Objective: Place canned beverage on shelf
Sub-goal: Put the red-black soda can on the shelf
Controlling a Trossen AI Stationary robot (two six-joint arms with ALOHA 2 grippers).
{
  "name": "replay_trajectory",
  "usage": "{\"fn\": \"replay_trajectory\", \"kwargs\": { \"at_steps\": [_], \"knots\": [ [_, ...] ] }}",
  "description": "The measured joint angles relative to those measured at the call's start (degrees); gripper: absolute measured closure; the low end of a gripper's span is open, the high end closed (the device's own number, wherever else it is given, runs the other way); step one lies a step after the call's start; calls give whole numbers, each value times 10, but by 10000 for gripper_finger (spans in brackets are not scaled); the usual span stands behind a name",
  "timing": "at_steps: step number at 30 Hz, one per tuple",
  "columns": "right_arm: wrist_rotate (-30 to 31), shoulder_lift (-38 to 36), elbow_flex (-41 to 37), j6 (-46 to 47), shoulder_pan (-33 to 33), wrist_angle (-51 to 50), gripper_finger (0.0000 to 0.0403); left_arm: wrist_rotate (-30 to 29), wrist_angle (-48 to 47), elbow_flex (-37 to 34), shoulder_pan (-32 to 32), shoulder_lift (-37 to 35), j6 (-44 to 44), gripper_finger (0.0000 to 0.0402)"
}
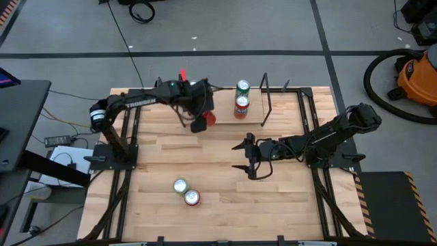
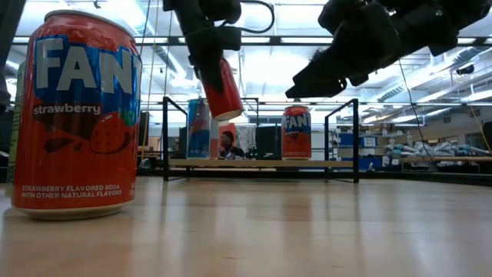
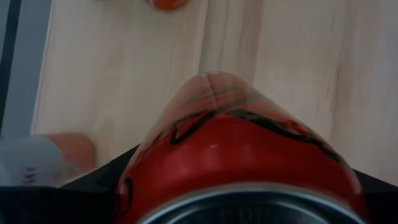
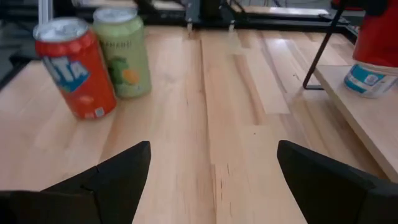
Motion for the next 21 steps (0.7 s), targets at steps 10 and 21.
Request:
{"fn": "replay_trajectory", "kwargs": {
  "at_steps": [10, 21],
  "knots": [
    [1, 0, 0, 16, 0, 8, 41, 3, -32, 100, 60, 83, 111, 92],
    [1, 0, 0, 8, 0, -18, 41, 11, 60, 103, 100, 102, 165, 92]
  ]
}}
